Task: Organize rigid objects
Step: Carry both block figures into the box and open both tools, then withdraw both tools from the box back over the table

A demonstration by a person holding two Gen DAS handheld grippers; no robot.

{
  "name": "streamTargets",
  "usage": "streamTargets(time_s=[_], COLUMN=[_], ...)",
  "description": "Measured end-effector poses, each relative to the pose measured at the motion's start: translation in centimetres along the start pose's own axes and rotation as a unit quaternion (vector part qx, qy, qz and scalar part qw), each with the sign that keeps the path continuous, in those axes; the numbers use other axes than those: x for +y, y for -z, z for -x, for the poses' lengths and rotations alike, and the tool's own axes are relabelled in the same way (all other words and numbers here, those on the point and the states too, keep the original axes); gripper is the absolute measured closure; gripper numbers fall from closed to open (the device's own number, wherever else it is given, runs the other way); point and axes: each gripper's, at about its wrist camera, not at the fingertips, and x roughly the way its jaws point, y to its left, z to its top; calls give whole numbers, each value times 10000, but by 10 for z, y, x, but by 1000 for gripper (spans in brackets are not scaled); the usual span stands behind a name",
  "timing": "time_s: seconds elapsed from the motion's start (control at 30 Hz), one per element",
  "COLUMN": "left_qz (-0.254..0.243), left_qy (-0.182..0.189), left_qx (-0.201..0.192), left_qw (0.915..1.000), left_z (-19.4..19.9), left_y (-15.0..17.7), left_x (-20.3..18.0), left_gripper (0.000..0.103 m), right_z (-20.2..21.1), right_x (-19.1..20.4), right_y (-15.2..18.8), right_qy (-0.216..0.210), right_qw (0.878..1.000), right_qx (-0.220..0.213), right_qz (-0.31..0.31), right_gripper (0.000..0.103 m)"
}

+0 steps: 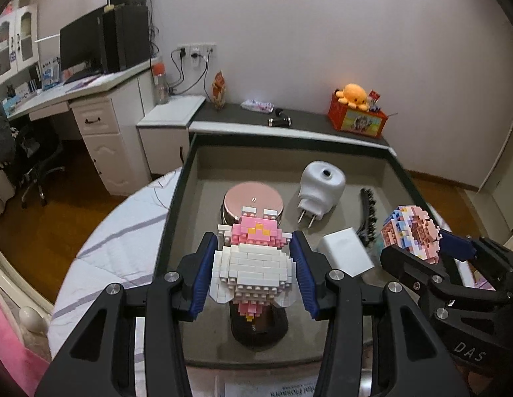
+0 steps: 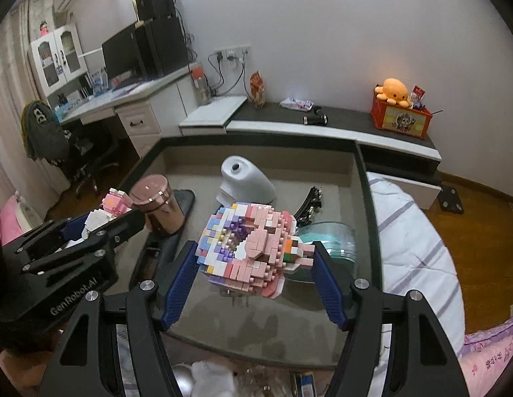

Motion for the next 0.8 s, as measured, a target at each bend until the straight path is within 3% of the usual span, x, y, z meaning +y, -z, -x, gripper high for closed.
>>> streamTargets(time_s=[0.17,0.2,0.23,0.47,0.67,0.73,0.8], left_qz=[32,31,45,153,106,94,81], left_qy=[-85,-102,-108,-297,-376,-400,-393], left_qx=[151,167,165,-31,-327,-421,-518], left_qw=[9998,9998,9998,9994,9987,9983,9978], left_z=[-14,-14,-14,11,58,77,93], left_y=[3,3,3,3,5,8,12], left_x=[5,5,6,16,18,17,17], left_gripper=[52,48,37,4,0,0,0], right_z=[-14,-15,-15,4,37,52,68], right_x=[2,3,5,1,0,0,0], right_y=[-2,-2,-2,2,7,12,15], right_qy=[134,149,165,291,280,246,239], right_qw=[9998,9997,9996,9995,9993,9990,9984], right_qx=[95,110,118,-25,-243,-354,-496], right_qz=[127,170,201,108,-7,-99,-154], right_gripper=[33,33,28,8,7,0,0])
